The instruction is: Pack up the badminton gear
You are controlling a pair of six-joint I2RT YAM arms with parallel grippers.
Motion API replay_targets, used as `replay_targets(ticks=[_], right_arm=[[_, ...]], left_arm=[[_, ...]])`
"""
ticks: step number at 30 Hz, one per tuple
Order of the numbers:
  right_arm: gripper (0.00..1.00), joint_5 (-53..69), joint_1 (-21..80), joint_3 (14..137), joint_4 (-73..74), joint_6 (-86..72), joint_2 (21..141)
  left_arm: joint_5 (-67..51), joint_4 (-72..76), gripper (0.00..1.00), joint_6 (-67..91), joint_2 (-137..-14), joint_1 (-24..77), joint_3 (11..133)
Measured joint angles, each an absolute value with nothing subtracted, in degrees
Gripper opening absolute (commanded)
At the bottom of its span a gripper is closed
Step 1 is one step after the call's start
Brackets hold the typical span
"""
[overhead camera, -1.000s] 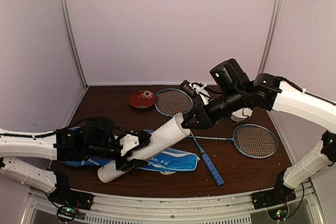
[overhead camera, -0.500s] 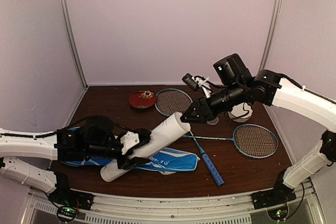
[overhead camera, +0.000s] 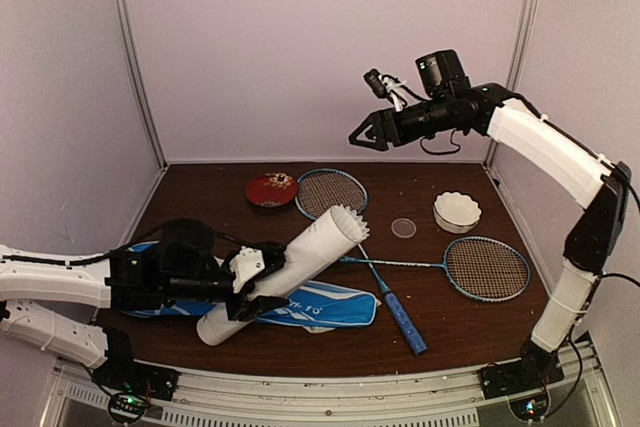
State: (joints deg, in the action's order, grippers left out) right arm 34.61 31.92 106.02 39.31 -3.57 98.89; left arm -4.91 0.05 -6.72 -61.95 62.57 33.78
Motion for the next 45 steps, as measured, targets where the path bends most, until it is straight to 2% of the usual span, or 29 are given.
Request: replay_targets(ticks=[7,12,16,21,27,33,42,45], right_arm=[[0.66,34.5,31.1,107.5,41.1,-0.8,115.7],[0.72,33.3,31.2,120.0,48.6,5.0,126.9],[0.77,33.1,31.6,128.0,52.1,8.9,132.2],[0.81,32.9,32.2,131.4,54.7,11.7,136.2],[0.81,31.6,34.0,134.6,57.1,12.7,142.5],[0.63,29.5,35.1,135.0,59.3,13.6,144.5],[0.45,27.0,34.3,131.3,60.9,14.8,141.4],[0.36,26.9,33.8,131.0,61.5,14.9,139.5]], left_arm=[[-4.9,5.0,0.45,-5.2,-61.1,61.8,31.7],[-5.6,6.5,0.45,-3.4,-59.8,59.7,30.6],[-6.3,6.5,0.45,-2.6,-59.1,58.5,30.3],[-6.4,6.5,0.45,-2.4,-59.0,58.4,30.3],[-6.4,6.6,0.45,-2.4,-58.6,58.4,30.0],[-6.4,6.7,0.45,-2.4,-58.0,58.4,29.7],[-6.4,6.7,0.45,-2.4,-58.2,58.4,29.7],[-6.4,6.7,0.45,-2.4,-58.2,58.4,29.7]])
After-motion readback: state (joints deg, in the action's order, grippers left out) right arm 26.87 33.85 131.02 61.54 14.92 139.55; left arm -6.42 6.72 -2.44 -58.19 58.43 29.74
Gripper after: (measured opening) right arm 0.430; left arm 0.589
